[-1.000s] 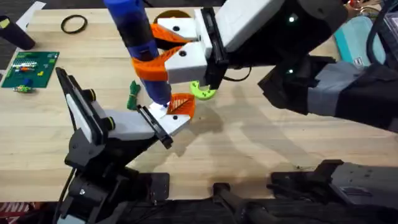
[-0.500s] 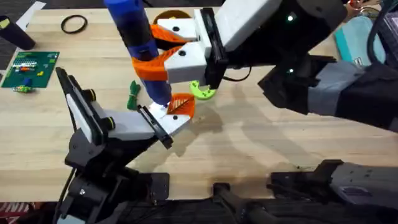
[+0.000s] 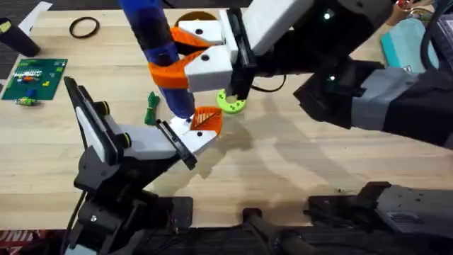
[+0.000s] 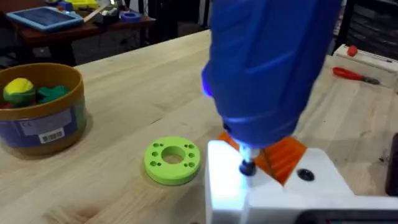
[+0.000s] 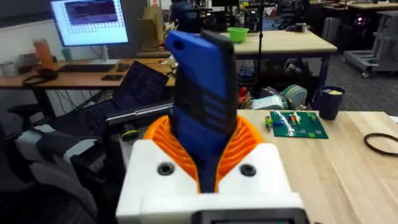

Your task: Pick up the gripper from the table and insert it into the empty holder that is missing its gripper. Then pick up a screw, insert it into the mounting hole, and use the screwdriver to tighten it. Finally, clean up the table by picking up the vegetable and placing it into the bucket.

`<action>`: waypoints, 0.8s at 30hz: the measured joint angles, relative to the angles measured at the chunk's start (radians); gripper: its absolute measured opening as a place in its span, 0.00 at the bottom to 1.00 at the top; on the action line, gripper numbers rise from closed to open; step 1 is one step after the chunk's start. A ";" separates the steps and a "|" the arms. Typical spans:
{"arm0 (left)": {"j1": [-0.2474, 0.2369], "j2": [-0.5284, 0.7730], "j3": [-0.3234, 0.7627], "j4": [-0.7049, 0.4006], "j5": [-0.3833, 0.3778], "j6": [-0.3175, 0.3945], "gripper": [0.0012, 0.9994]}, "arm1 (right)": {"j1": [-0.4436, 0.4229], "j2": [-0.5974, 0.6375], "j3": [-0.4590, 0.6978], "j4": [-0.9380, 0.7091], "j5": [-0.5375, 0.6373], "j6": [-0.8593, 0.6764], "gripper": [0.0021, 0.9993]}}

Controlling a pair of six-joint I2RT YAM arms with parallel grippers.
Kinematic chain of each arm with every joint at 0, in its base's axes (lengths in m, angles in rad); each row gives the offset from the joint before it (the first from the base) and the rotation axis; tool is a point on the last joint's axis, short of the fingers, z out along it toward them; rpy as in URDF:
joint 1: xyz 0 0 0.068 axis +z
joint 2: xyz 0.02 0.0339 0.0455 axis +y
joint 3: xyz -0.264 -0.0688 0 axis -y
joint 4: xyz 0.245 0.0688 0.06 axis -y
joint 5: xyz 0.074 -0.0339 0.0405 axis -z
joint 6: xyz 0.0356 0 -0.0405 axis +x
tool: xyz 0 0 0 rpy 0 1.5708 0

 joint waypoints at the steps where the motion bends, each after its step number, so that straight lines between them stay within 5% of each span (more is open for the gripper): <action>1: 0.000 0.000 0.000 0.000 0.000 0.000 0.01 | 0.000 0.000 0.000 0.000 0.000 0.000 0.08; 24: 0.000 0.000 0.000 0.001 0.000 -0.002 0.01 | 0.017 0.000 0.001 0.003 0.027 -0.003 0.08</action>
